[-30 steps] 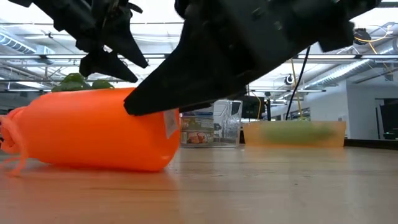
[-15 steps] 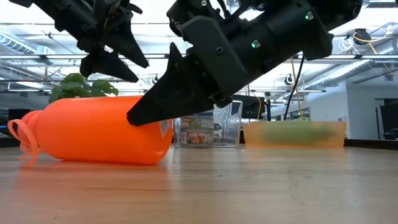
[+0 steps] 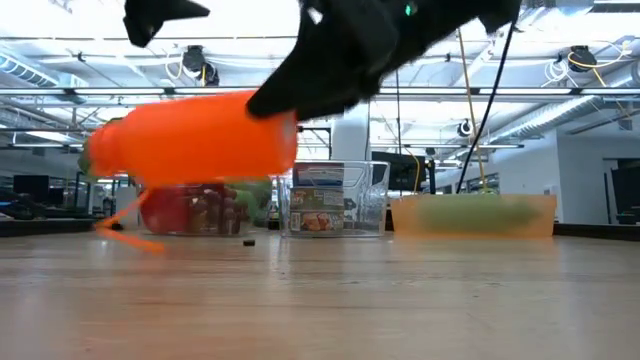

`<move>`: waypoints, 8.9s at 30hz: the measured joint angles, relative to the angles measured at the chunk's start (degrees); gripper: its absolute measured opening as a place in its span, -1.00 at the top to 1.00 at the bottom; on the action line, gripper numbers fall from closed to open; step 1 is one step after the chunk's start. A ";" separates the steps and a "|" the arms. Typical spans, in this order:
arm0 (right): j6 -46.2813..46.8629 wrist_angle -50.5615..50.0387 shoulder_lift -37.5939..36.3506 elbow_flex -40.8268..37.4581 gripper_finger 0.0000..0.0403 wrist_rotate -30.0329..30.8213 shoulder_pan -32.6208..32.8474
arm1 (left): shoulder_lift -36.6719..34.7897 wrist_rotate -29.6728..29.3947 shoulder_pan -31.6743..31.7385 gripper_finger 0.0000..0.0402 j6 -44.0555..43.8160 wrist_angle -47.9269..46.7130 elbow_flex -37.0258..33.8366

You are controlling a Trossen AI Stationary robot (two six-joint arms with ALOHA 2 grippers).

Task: Pick & Place Food Item
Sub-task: Put the orange water bottle into the orange bin, then return to Home Position

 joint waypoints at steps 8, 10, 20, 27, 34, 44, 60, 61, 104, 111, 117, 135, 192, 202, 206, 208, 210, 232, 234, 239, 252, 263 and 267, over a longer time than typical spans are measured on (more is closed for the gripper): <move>-1.45 -18.72 -15.15 -1.42 -0.44 8.64 -0.96 | -5.87 -0.01 -0.11 -0.21 10.78 1.07 0.00; -1.41 -21.41 -19.36 -3.29 -0.44 11.91 -1.22 | -6.16 -0.02 -0.05 -0.21 13.95 1.07 0.00; 3.71 -28.74 -42.84 -18.04 -0.44 23.67 -3.16 | -6.15 -0.50 0.91 -0.21 23.70 0.94 0.00; 2.76 -33.76 -57.07 -30.26 -0.44 31.45 -8.21 | -6.15 -0.53 0.91 -0.21 27.28 0.83 0.00; -2.35 -34.69 -62.17 -37.84 -0.44 27.77 -17.94 | -6.15 -0.53 0.91 -0.21 29.05 0.47 0.00; -12.02 -32.79 -58.01 -39.87 -0.44 17.29 -33.79 | -6.15 -0.55 0.91 -0.21 30.68 0.48 0.00; -32.66 -30.17 -51.97 -39.83 -0.45 11.76 -43.47 | -6.15 -0.53 0.91 -0.21 30.20 0.25 0.00; -32.22 -30.14 -51.71 -39.83 -0.46 11.66 -43.45 | -6.15 -0.53 0.91 -0.21 30.20 0.25 0.00; 9.73 -30.44 -82.95 -34.85 -0.77 -15.09 -34.17 | -28.43 6.02 8.87 -0.21 18.75 -4.87 -10.98; 9.10 -23.30 -83.19 -39.32 -0.77 -20.65 -33.42 | -31.62 10.47 14.47 -0.21 17.70 0.59 -20.01; 6.65 -22.49 -86.44 -40.39 -0.77 -23.31 -33.08 | -40.67 17.53 21.92 -0.21 18.44 -0.71 -23.05; 5.70 -0.79 -94.16 -61.60 -0.77 -24.20 -32.04 | -51.21 27.25 31.98 -0.21 16.01 3.49 -37.68; -0.42 -8.37 -108.05 -69.80 -0.77 -25.77 -31.61 | -51.15 28.02 32.67 -0.21 15.44 3.94 -38.95; -0.42 -8.35 -108.07 -69.85 -0.77 -25.77 -31.61 | -51.15 28.02 32.67 -0.21 15.42 3.96 -38.95; -0.42 -8.35 -108.05 -69.85 -0.77 -25.77 -31.61 | -51.15 28.02 32.67 -0.21 15.42 3.96 -38.95; -0.42 -8.35 -108.06 -69.85 -0.77 -25.77 -31.61 | -51.15 28.02 32.67 -0.21 15.42 3.96 -38.95; -0.42 -8.35 -108.05 -69.85 -0.77 -25.77 -31.61 | -51.15 28.02 32.67 -0.21 15.42 3.96 -38.95; -0.42 -8.33 -108.05 -69.85 -0.77 -25.79 -31.61 | -51.15 28.02 32.67 -0.21 15.42 3.96 -38.95; -0.42 -8.33 -108.06 -69.85 -0.77 -25.79 -31.61 | -51.15 28.02 32.67 -0.21 15.42 3.96 -38.95; -0.42 -8.33 -108.07 -69.85 -0.77 -25.79 -31.61 | -51.15 28.02 32.67 -0.21 15.42 3.96 -38.95; -0.42 -8.33 -108.06 -69.85 -0.77 -25.78 -31.61 | -51.15 28.02 32.67 -0.21 15.42 3.96 -38.95; -0.42 -8.33 -108.07 -69.85 -0.77 -25.79 -31.61 | -51.15 28.00 32.67 -0.21 15.42 3.96 -38.95; -0.42 -8.33 -108.05 -69.85 -0.77 -25.79 -31.61 | -51.15 28.00 32.67 -0.21 15.42 3.96 -38.95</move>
